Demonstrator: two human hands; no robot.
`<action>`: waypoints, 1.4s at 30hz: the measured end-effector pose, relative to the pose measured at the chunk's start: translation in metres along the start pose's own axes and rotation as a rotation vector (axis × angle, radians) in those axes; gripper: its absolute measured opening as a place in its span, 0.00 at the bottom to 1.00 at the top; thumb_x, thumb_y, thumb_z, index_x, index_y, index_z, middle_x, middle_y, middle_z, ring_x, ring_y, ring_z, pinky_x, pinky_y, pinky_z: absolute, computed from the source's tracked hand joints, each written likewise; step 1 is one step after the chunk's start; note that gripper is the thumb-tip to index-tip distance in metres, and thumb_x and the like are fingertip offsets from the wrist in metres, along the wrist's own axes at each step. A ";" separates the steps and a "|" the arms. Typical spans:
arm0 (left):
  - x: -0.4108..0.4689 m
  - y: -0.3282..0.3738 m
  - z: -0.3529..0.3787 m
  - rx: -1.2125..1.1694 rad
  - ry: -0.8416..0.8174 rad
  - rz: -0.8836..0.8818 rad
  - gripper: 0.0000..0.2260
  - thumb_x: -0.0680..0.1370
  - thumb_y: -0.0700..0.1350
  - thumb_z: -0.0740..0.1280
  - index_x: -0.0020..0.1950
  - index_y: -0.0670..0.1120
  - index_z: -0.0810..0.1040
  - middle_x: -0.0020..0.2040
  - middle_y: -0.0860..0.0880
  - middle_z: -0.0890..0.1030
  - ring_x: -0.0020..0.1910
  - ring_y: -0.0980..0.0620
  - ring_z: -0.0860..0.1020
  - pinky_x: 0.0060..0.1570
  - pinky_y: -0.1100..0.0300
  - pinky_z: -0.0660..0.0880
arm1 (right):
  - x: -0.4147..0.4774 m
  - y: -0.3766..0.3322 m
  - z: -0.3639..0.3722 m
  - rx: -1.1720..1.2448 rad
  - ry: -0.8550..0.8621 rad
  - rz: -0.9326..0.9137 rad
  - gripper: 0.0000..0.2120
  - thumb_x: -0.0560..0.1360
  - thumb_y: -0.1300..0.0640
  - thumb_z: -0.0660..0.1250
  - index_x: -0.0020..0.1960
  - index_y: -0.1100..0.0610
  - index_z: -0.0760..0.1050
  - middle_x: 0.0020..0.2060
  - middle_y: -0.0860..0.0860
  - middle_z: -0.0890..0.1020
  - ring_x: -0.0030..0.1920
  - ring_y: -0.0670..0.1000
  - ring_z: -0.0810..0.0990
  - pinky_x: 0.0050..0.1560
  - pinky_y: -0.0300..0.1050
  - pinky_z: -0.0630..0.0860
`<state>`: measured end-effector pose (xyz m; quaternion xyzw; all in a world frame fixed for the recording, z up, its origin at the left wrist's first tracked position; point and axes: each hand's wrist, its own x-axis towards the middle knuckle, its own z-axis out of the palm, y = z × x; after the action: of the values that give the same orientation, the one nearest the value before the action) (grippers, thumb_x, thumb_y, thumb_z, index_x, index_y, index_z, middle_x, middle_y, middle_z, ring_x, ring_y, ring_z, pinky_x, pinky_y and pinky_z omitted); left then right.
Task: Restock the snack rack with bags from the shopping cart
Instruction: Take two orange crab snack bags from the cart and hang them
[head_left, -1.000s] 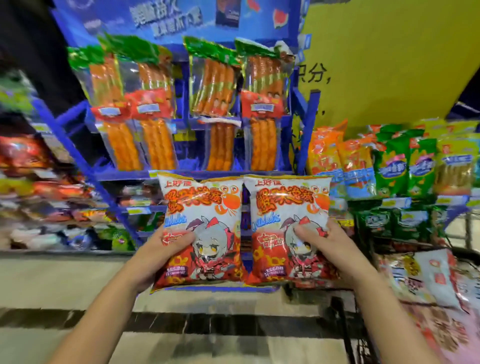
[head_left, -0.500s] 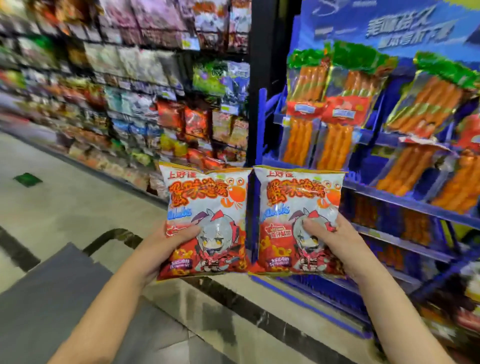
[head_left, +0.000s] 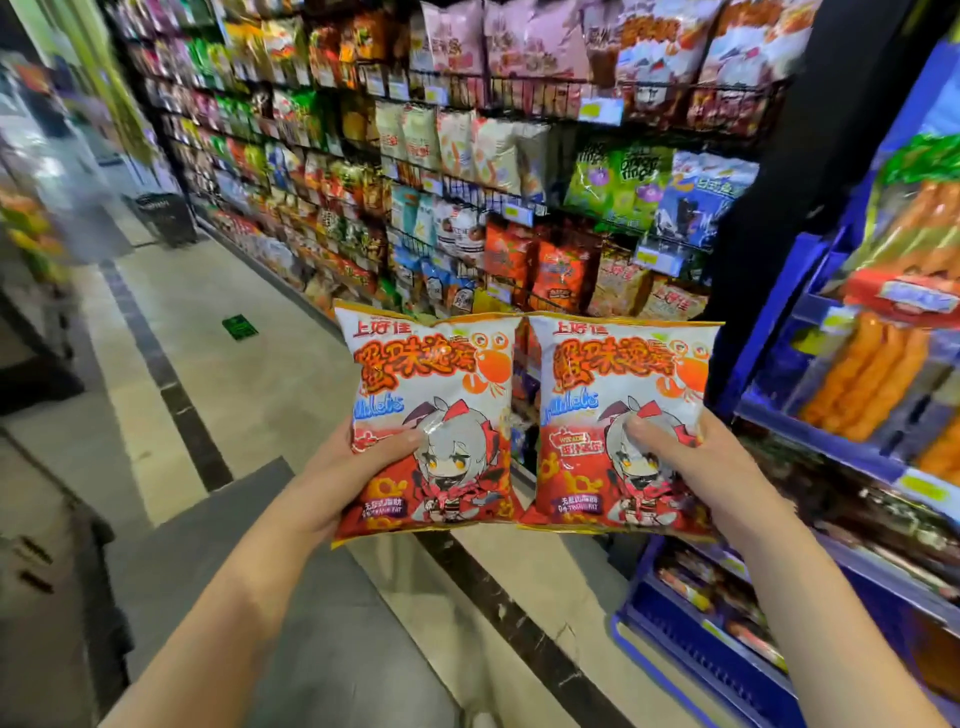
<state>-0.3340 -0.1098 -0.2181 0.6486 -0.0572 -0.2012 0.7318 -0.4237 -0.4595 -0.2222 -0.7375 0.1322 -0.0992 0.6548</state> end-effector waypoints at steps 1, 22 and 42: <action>0.015 0.005 -0.005 0.009 0.022 0.001 0.36 0.62 0.51 0.84 0.67 0.45 0.77 0.57 0.40 0.86 0.54 0.38 0.86 0.51 0.46 0.85 | 0.019 0.000 0.006 0.004 -0.009 -0.009 0.38 0.62 0.33 0.81 0.68 0.43 0.75 0.57 0.43 0.86 0.57 0.49 0.86 0.64 0.58 0.79; 0.344 0.120 -0.037 0.090 -0.147 0.138 0.32 0.66 0.52 0.81 0.68 0.49 0.77 0.60 0.42 0.86 0.55 0.39 0.86 0.54 0.46 0.84 | 0.313 -0.059 0.024 -0.066 0.182 -0.112 0.40 0.62 0.29 0.79 0.70 0.33 0.70 0.68 0.37 0.78 0.69 0.48 0.77 0.70 0.60 0.73; 0.610 0.277 0.036 0.060 -0.746 0.301 0.35 0.58 0.53 0.86 0.62 0.47 0.82 0.53 0.44 0.88 0.50 0.44 0.87 0.43 0.55 0.84 | 0.370 -0.204 0.044 -0.116 0.794 -0.259 0.20 0.71 0.47 0.75 0.62 0.47 0.78 0.50 0.47 0.88 0.49 0.50 0.88 0.45 0.45 0.83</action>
<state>0.2716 -0.3469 -0.0516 0.5367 -0.4190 -0.3118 0.6627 -0.0468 -0.5161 -0.0350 -0.6880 0.2858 -0.4498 0.4926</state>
